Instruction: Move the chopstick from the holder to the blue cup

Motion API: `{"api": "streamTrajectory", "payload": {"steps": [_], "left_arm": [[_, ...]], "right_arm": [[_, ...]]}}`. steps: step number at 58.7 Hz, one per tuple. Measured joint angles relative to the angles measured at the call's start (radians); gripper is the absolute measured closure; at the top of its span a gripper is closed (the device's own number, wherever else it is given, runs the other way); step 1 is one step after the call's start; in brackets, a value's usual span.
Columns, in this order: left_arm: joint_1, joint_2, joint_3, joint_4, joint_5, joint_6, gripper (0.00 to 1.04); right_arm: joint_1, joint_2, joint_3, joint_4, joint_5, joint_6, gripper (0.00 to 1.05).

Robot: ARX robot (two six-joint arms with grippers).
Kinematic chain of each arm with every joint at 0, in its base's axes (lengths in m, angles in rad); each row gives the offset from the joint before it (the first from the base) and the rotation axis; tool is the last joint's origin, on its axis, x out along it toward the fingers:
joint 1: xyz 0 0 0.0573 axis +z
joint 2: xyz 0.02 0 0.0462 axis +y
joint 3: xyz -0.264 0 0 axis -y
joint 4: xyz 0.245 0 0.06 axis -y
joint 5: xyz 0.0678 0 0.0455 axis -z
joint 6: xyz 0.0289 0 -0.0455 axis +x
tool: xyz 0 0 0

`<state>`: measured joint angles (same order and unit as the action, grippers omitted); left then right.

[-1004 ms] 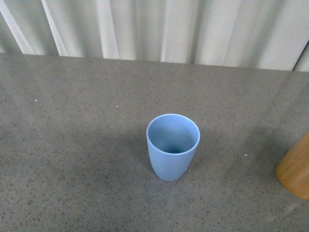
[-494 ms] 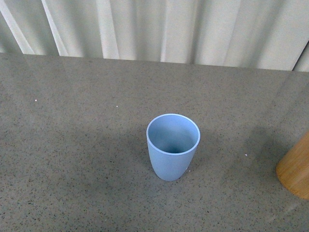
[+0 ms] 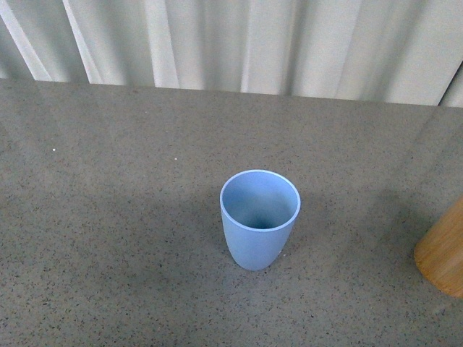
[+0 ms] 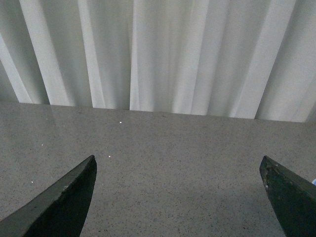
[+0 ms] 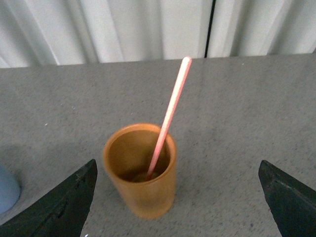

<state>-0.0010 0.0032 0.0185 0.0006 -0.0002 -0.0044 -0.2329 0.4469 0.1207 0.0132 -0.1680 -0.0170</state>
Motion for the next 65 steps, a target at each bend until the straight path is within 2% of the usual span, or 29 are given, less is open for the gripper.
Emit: {"api": "streamTrajectory", "payload": {"steps": [8,11,18,27,38,59,65], "left_arm": [[0.000,0.000,0.000,0.000,0.000,0.000,0.07],[0.000,0.000,0.000,0.000,0.000,0.000,0.07],[0.000,0.000,0.000,0.000,0.000,0.000,0.07],[0.000,0.000,0.000,0.000,0.000,0.000,0.07],[0.000,0.000,0.000,0.000,0.000,0.000,0.07],[0.000,0.000,0.000,0.000,0.000,0.000,0.07],[0.000,0.000,0.000,0.000,0.000,0.000,0.07]], "right_arm": [[-0.064,0.245,0.009,0.271,-0.034,-0.025,0.10],[-0.078,0.390,0.013,0.419,-0.042,-0.032,0.10],[-0.095,0.650,0.017,0.690,-0.045,-0.037,0.10],[-0.088,0.925,0.053,0.933,-0.052,-0.030,0.10],[-0.016,1.097,0.116,1.037,-0.031,-0.008,0.10],[0.093,1.207,0.222,1.061,0.053,0.006,0.10],[0.117,1.210,0.230,1.061,0.069,0.016,0.26]]}}
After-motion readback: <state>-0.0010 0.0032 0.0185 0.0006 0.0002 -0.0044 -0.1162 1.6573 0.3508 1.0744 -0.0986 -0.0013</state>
